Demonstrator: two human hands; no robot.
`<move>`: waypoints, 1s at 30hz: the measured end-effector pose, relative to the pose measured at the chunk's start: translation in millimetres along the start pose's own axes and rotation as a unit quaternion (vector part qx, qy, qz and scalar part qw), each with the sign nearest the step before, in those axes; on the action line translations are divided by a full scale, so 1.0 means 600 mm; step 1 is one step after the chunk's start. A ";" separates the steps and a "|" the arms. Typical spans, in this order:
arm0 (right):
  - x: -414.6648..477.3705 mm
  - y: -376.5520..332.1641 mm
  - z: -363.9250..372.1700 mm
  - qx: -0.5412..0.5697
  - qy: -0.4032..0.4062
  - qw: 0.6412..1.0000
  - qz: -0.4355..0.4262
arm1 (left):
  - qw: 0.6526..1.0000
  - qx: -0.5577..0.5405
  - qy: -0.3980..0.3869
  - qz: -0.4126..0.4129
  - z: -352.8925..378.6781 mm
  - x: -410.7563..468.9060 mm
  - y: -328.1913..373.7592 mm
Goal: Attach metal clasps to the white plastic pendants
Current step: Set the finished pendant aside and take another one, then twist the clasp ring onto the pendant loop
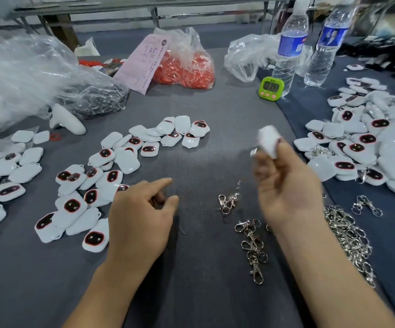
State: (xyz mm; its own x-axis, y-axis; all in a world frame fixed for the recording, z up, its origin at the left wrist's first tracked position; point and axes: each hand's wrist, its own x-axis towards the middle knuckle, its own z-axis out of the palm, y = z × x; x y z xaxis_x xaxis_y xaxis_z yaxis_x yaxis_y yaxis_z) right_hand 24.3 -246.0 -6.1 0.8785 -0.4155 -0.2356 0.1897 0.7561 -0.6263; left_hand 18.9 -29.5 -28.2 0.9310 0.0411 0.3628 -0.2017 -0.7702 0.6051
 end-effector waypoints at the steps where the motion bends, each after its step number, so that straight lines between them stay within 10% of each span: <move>1: 0.009 -0.018 -0.011 0.066 0.015 0.998 0.012 | 1.000 0.024 0.007 -0.001 -0.001 0.002 -0.004; 6: 0.021 -0.029 -0.030 0.011 -0.023 0.999 0.028 | 0.992 0.116 0.041 -0.039 -0.007 0.012 -0.021; 9: 0.005 0.001 -0.005 -0.211 -0.032 0.975 -0.055 | 0.981 0.180 0.051 -0.052 -0.013 0.016 -0.033; 13: -0.011 0.033 -0.008 -0.706 -0.007 0.677 -0.208 | 0.970 0.232 0.034 -0.069 -0.019 0.015 -0.041; 16: -0.014 0.043 -0.015 -0.802 -0.024 0.563 -0.196 | 0.973 0.224 0.019 -0.053 -0.017 0.014 -0.045; 30: -0.049 0.085 0.007 -0.780 -0.172 0.560 -0.220 | 0.998 0.002 -0.053 -0.026 -0.002 0.014 -0.025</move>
State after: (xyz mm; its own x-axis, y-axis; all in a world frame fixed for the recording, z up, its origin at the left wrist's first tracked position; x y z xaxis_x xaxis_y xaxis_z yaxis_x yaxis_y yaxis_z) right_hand 9.9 -193.0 -28.3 0.9808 -0.0628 0.1848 0.0430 -0.8540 -0.5185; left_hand 29.2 -16.8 -33.5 0.9668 0.0137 0.2550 -0.1522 -0.7710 0.6184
